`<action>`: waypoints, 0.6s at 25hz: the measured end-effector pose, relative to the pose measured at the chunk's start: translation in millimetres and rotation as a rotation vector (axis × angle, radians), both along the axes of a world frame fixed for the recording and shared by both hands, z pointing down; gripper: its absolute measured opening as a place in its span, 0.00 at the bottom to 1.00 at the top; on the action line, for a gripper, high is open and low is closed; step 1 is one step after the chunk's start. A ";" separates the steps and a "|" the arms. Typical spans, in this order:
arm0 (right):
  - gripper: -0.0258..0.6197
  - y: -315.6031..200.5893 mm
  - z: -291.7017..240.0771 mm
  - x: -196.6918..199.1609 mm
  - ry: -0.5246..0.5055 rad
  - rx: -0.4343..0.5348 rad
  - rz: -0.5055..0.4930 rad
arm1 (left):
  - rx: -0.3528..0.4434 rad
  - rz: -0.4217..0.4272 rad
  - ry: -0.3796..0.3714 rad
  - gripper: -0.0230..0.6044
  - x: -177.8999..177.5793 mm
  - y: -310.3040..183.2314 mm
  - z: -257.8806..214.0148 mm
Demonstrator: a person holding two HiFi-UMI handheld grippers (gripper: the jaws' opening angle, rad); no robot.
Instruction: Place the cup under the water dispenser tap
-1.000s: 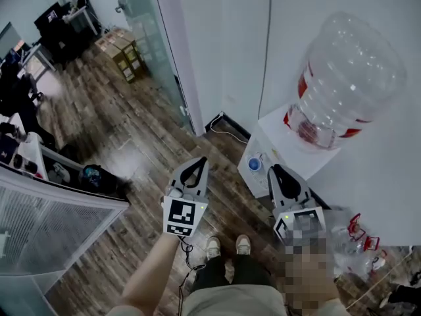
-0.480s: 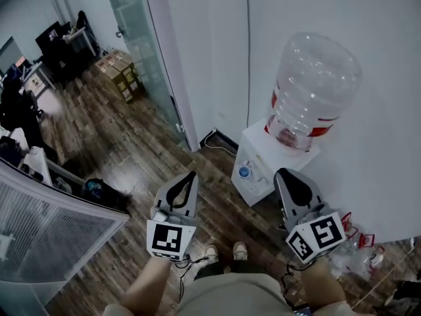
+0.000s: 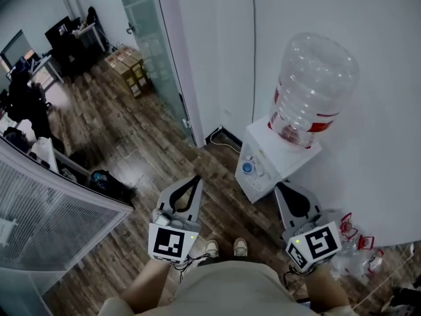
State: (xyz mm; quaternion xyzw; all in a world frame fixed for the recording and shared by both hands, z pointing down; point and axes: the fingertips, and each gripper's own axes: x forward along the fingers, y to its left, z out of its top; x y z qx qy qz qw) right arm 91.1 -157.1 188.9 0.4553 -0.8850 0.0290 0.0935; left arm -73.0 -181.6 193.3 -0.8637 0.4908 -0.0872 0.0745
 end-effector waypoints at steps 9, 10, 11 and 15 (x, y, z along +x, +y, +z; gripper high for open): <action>0.05 14.8 31.2 -17.5 -0.024 -0.130 -0.102 | -0.083 -0.020 -0.043 0.05 -6.9 19.0 32.6; 0.05 14.5 32.0 -17.0 -0.018 -0.132 -0.100 | -0.086 -0.021 -0.042 0.05 -7.0 19.9 33.4; 0.05 14.5 32.4 -16.7 -0.012 -0.133 -0.098 | -0.085 -0.023 -0.042 0.05 -7.2 20.5 33.5; 0.05 16.6 34.1 -15.8 0.001 -0.133 -0.092 | -0.084 -0.026 -0.036 0.05 -7.3 22.5 32.5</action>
